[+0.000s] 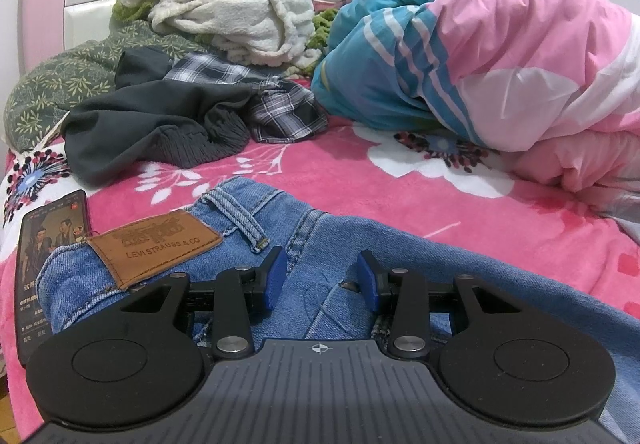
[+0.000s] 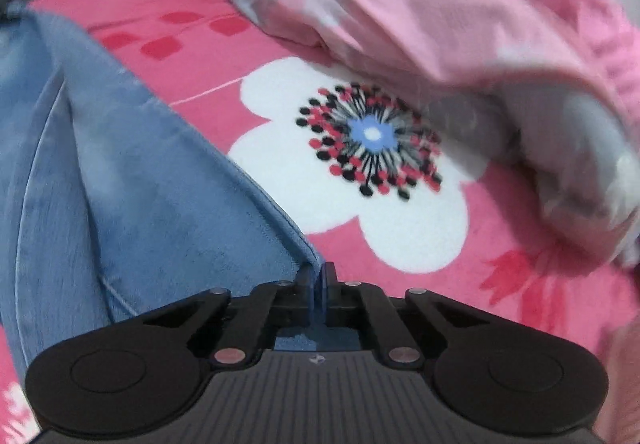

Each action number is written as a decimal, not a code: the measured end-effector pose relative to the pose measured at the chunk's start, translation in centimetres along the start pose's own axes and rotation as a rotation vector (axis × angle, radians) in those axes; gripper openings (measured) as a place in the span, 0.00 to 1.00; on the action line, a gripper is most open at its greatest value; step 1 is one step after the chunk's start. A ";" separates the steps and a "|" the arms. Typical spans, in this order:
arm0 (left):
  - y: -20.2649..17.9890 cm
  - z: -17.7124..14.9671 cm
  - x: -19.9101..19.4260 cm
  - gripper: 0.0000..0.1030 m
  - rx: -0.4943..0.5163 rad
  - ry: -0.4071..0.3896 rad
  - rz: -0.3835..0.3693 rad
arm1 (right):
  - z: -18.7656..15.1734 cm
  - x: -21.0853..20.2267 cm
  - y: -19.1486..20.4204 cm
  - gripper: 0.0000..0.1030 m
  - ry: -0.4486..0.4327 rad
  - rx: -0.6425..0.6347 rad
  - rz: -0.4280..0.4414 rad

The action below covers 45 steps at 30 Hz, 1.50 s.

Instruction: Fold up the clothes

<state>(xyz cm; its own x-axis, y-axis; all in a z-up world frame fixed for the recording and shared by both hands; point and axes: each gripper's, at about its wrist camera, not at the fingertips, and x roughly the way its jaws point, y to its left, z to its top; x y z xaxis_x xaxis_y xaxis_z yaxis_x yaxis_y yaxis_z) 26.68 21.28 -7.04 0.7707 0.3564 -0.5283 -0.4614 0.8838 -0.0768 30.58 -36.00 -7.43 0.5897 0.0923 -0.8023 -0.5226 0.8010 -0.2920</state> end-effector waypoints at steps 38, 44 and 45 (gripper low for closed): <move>-0.1 -0.1 0.0 0.38 0.005 -0.003 0.008 | -10.4 -0.2 -13.8 0.14 -0.078 1.003 -0.345; -0.1 -0.1 0.0 0.38 0.007 -0.003 0.009 | -7.7 -1.8 -12.2 0.09 -0.177 0.767 -0.551; -0.2 -0.1 0.0 0.38 0.007 -0.003 0.009 | -7.3 -1.2 -12.1 0.09 -0.164 0.734 -0.567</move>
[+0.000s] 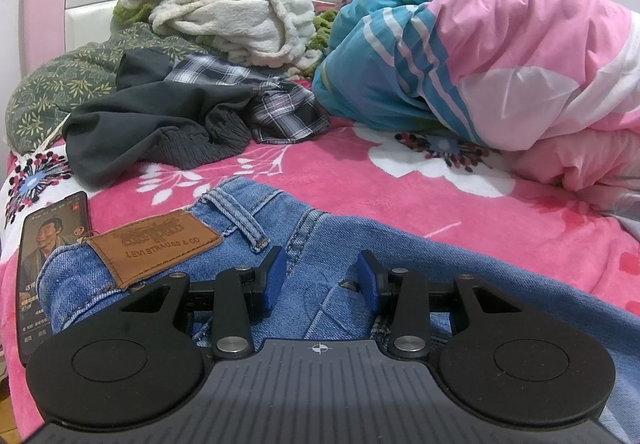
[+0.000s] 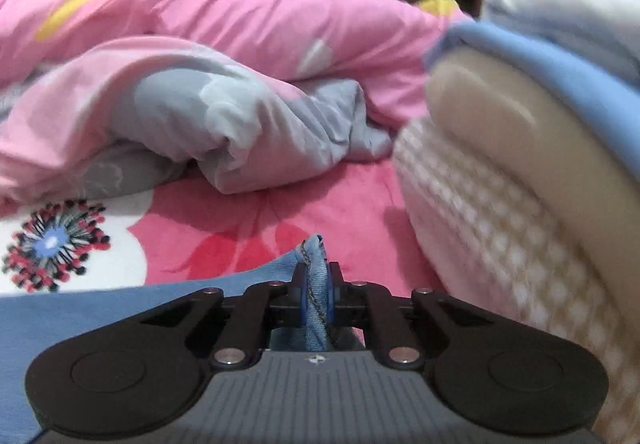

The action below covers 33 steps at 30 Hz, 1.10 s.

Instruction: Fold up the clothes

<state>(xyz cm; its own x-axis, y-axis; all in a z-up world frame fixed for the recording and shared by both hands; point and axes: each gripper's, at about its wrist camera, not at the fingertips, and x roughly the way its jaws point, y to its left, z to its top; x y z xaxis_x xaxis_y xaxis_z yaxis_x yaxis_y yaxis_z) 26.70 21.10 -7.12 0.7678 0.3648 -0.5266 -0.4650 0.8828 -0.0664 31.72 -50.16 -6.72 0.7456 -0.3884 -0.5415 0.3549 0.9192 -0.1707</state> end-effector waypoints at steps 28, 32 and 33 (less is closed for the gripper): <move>0.1 0.1 0.1 0.38 -0.013 0.002 -0.006 | -2.4 -17.2 11.4 0.31 -0.076 -0.339 0.486; 0.3 0.1 0.1 0.38 -0.024 0.005 -0.017 | -4.8 -20.9 16.7 0.34 -0.117 -0.484 0.573; 0.4 0.1 0.1 0.38 -0.027 0.006 -0.020 | -5.5 -21.3 17.1 0.35 -0.115 -0.505 0.565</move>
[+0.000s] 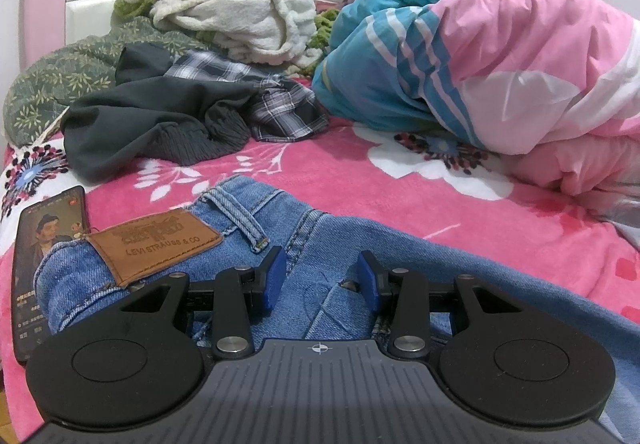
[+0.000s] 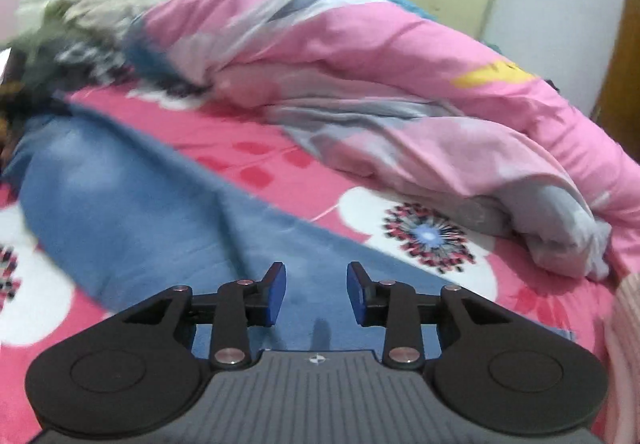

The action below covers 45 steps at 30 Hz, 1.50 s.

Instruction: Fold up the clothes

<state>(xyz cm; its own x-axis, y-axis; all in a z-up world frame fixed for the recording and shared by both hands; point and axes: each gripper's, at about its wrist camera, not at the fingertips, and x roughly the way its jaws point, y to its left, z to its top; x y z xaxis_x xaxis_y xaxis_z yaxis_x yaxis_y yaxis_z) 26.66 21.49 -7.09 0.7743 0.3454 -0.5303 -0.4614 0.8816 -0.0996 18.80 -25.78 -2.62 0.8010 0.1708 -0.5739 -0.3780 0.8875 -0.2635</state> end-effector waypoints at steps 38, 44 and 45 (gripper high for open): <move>0.1 0.2 0.0 0.38 -0.010 0.010 -0.007 | -1.8 10.2 -8.4 0.21 0.244 -0.082 -0.197; 0.3 0.3 -0.2 0.39 -0.019 0.009 -0.013 | -1.1 4.9 -6.0 0.61 0.136 -0.283 -0.206; 0.3 0.3 -0.2 0.39 -0.022 0.009 -0.014 | -0.7 3.6 -5.6 0.62 0.099 -0.293 -0.178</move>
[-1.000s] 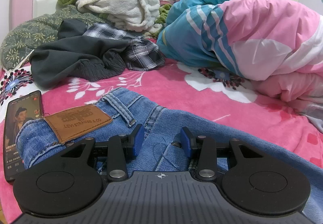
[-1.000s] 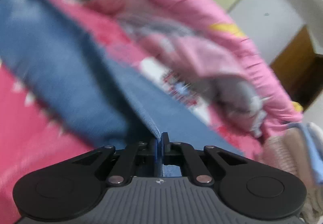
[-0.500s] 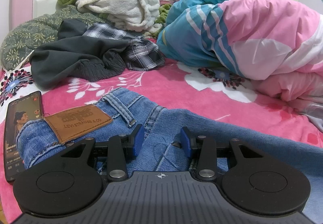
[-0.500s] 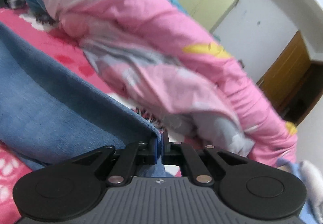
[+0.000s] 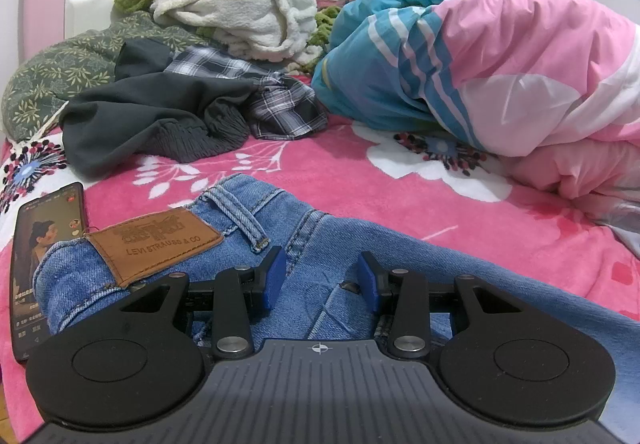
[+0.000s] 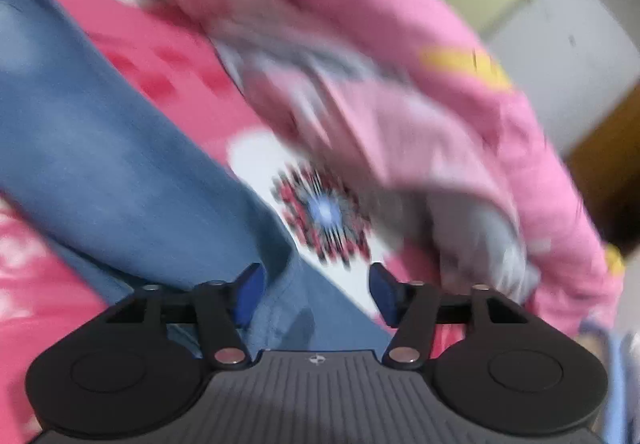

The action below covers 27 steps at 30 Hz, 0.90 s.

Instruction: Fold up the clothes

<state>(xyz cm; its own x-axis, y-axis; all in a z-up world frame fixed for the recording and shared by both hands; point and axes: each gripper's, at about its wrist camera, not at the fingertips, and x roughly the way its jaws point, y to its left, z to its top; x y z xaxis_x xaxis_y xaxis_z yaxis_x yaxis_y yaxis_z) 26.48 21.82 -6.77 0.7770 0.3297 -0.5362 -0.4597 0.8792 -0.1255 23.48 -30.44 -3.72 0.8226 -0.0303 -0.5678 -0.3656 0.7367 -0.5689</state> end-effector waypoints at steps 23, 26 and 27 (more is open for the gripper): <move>0.4 0.2 -0.3 0.39 -0.021 0.004 -0.023 | 21.5 10.8 19.7 0.03 -0.242 0.092 0.683; 0.4 0.3 -0.3 0.39 -0.023 0.006 -0.029 | 21.1 12.2 19.3 0.02 -0.217 0.174 0.692; 0.4 0.3 -0.3 0.39 -0.022 0.007 -0.027 | 21.1 12.5 19.4 0.00 -0.214 0.181 0.669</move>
<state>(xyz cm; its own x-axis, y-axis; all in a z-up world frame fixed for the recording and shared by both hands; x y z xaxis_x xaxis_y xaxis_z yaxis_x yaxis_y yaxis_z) 26.17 22.17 -6.41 0.7865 0.3036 -0.5378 -0.4479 0.8799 -0.1584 35.88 -2.25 -9.30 0.5218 0.5853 -0.6206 -0.7578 0.6521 -0.0222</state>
